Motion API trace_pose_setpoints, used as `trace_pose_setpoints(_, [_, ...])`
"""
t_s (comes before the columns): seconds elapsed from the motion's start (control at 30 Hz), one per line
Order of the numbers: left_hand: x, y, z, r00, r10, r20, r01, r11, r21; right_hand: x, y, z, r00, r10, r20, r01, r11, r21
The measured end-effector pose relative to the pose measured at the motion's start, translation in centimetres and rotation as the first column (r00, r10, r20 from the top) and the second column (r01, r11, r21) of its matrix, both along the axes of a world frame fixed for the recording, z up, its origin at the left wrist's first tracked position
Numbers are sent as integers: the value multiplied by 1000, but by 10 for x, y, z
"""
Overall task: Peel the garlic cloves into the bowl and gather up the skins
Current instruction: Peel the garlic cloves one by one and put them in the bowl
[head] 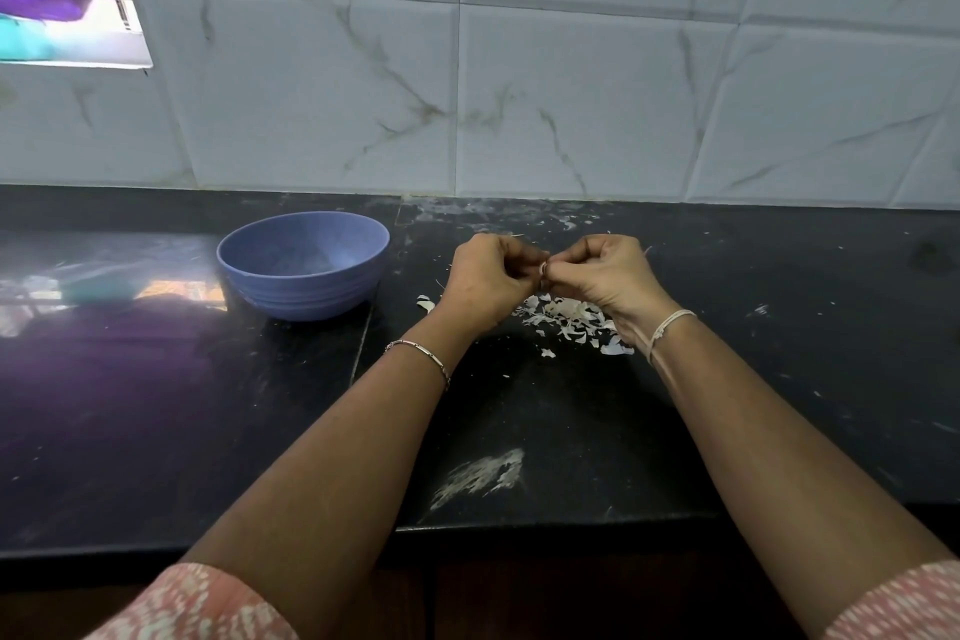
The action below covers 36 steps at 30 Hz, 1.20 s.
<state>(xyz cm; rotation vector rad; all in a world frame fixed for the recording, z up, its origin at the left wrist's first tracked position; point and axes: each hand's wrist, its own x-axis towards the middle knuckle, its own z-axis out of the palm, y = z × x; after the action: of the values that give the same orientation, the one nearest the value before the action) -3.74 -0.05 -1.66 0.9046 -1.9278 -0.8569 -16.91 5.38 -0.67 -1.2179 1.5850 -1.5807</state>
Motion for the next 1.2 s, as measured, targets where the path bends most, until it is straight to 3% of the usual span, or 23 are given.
trace_pose_setpoints(0.37, [0,-3,-2,1000,1,-10,-1,1000,-20,2,3,2,996,61,68,-60,998,-25])
trace_pose_setpoints(0.93, [5,-3,0,973,-180,-147,205,963,173,-2,5,4,986,82,147,-84,996,6])
trace_pose_setpoints(1.2, [5,-5,-1,966,-180,-184,212,963,168,-4,3,2,982,92,167,-89,996,-24])
